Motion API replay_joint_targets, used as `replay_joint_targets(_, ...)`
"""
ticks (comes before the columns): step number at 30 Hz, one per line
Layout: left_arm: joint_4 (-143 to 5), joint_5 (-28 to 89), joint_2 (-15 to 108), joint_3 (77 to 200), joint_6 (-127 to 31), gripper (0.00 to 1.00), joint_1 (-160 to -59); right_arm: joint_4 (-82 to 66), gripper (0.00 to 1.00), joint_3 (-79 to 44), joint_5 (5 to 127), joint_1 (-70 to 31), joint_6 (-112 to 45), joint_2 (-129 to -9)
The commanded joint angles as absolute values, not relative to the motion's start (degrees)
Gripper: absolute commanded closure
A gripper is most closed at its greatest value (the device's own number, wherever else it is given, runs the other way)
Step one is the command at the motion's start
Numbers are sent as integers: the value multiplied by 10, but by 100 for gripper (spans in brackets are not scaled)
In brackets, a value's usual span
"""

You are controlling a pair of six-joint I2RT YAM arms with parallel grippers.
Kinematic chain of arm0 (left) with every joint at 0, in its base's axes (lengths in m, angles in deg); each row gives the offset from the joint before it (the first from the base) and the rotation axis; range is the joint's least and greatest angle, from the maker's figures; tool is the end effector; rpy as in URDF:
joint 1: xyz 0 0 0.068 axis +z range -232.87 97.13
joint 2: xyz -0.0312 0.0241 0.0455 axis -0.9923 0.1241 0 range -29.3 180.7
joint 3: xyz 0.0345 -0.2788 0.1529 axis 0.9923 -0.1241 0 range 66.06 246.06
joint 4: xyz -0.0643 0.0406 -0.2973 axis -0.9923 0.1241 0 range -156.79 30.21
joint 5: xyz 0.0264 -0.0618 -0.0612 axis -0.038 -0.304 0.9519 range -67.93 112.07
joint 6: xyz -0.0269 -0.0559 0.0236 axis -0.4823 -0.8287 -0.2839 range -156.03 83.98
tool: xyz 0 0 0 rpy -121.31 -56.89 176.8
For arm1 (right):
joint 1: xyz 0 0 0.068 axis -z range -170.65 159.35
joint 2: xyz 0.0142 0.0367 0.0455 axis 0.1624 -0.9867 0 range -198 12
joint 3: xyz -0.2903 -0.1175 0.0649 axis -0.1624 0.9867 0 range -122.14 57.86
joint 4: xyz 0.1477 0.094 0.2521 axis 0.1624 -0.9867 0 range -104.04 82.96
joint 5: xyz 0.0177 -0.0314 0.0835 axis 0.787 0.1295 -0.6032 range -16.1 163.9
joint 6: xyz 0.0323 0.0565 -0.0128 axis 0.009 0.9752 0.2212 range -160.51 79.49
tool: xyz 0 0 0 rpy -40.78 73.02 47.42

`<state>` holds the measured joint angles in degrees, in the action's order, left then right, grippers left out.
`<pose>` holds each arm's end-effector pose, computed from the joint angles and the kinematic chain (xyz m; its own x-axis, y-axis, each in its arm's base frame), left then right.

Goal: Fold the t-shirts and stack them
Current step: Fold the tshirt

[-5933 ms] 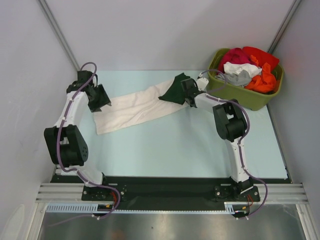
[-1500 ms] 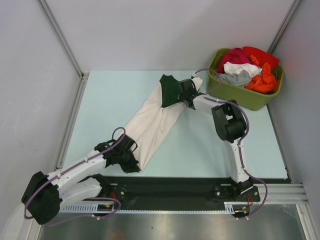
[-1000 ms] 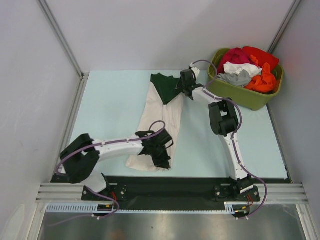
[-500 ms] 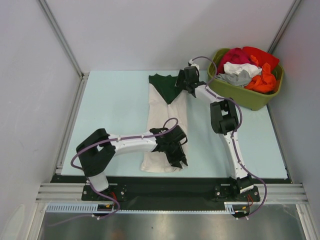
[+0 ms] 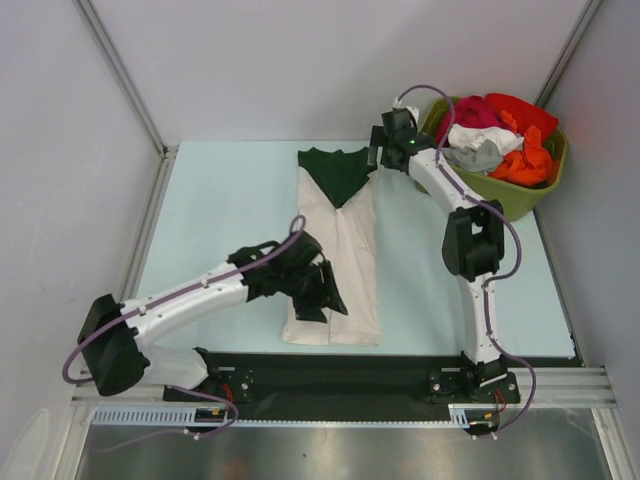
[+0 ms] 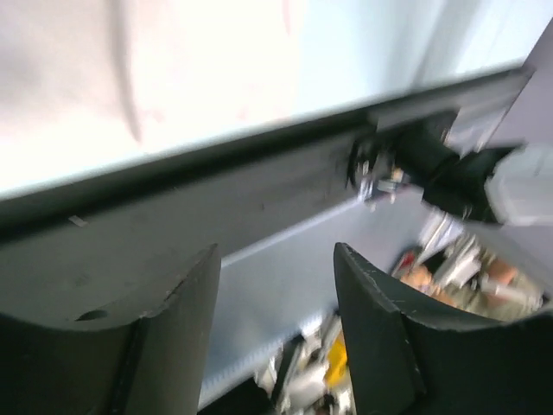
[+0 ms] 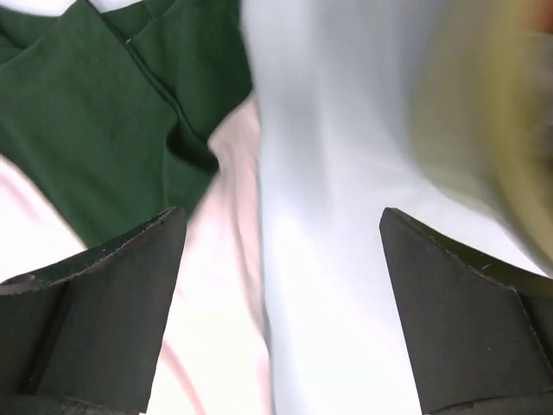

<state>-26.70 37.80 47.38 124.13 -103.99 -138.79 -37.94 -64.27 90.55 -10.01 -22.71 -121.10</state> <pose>0.1618 -0.2644 0.2743 -0.9918 -0.1264 0.0200 -0.1153 0.8147 -0.5684 0.5948 0.1930 0.2617 -0.6351 0.0873 -0.7675 0.0819 0.9956 0.0455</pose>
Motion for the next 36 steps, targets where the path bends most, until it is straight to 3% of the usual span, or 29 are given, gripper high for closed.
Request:
replay_joint_targets(1, -214, 343, 432, 1214, -938, 41, -1306, -479, 0, -611, 933, -103, -247, -1084)
replay_joint_targets(5, -217, 326, 396, 1166, -822, 46, -1196, -481, 0, -476, 845, -113, -237, -966)
replay_joint_targets(9, -218, 341, 427, 1144, -724, 46, -1093, -466, 1, -283, 678, -126, -207, -843)
replay_joint_targets(14, -235, 381, 449, 1112, -670, 43, -1051, -397, 15, -52, 473, -133, -142, -700)
replay_joint_targets(19, -271, 421, 470, 1063, -660, 41, -1036, -283, 26, 166, 384, -155, -53, -581)
replay_joint_targets(22, -282, 449, 493, 1066, -663, 41, -1037, -255, 32, 222, 352, -167, -26, -561)
replay_joint_targets(26, -307, 471, 518, 1054, -660, 39, -1039, -243, 33, 263, 343, -175, -25, -559)
replay_joint_targets(31, -351, 484, 523, 1034, -676, 37, -1070, -223, 47, 296, 319, -175, -27, -586)
replay_joint_targets(36, -361, 461, 540, 1025, -676, 37, -1099, -210, 49, 321, 331, -180, -18, -573)
